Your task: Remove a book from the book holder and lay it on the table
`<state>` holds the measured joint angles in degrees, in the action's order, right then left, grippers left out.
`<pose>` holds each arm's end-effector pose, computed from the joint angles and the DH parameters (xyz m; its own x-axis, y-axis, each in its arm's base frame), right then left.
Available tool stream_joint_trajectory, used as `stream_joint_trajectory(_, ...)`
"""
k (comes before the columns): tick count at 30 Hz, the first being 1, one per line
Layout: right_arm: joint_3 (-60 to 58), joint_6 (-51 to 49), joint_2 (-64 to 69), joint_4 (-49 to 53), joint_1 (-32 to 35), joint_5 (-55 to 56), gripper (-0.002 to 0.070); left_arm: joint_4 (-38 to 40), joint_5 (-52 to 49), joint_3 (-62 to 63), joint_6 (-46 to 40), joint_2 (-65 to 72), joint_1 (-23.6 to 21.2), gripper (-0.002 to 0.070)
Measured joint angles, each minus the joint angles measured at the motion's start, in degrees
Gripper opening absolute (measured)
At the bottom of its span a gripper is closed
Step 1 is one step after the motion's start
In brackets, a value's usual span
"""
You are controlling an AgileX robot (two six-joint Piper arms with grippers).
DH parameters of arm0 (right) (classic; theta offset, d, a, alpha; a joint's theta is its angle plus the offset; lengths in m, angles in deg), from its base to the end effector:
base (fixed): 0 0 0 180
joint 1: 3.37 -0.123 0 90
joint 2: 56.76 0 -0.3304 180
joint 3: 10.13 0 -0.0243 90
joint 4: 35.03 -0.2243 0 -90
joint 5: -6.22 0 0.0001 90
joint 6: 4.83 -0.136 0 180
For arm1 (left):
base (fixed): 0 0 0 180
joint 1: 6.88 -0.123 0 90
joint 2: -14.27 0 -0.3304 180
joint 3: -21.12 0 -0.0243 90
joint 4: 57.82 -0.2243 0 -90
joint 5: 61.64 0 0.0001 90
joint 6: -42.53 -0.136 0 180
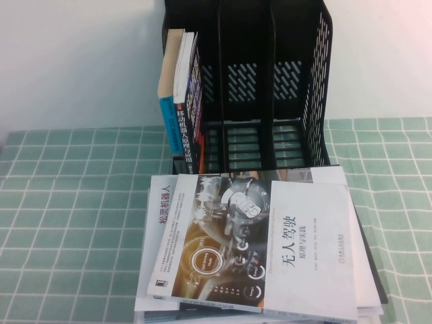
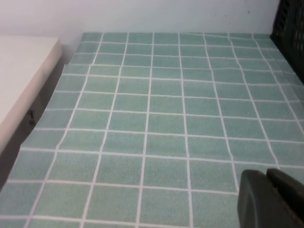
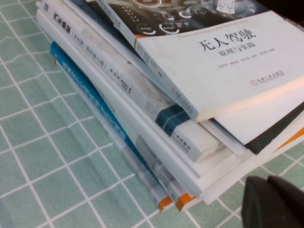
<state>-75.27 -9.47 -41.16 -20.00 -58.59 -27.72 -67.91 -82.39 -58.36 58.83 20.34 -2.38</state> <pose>0.0289 0.0071 0.2176 -0.1261 -0.4206 -0.8985 -0.7617 0.6212 -0.1839 0.0242 0.0066 0.1620 -0.2752 -0.0978 -0.9564 -0.0141 0.9951 -0.0977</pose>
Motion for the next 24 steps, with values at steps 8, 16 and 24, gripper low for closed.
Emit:
stream_joint_trajectory(8,0.0,0.0,0.0,0.0,0.0,0.0,-0.0002,7.8,0.5,0.0,-6.5,0.0,-3.0,-0.0003)
stream_joint_trajectory(16,0.0,0.0,0.0,0.0,0.0,0.0,-0.0002,11.6,0.5,0.0,-14.7,0.0,-3.1,-0.0003)
stream_joint_trajectory(24,0.0,0.0,0.0,0.0,0.0,0.0,-0.0002,11.9,0.5,0.0,-18.4,0.0,-3.1,-0.0003)
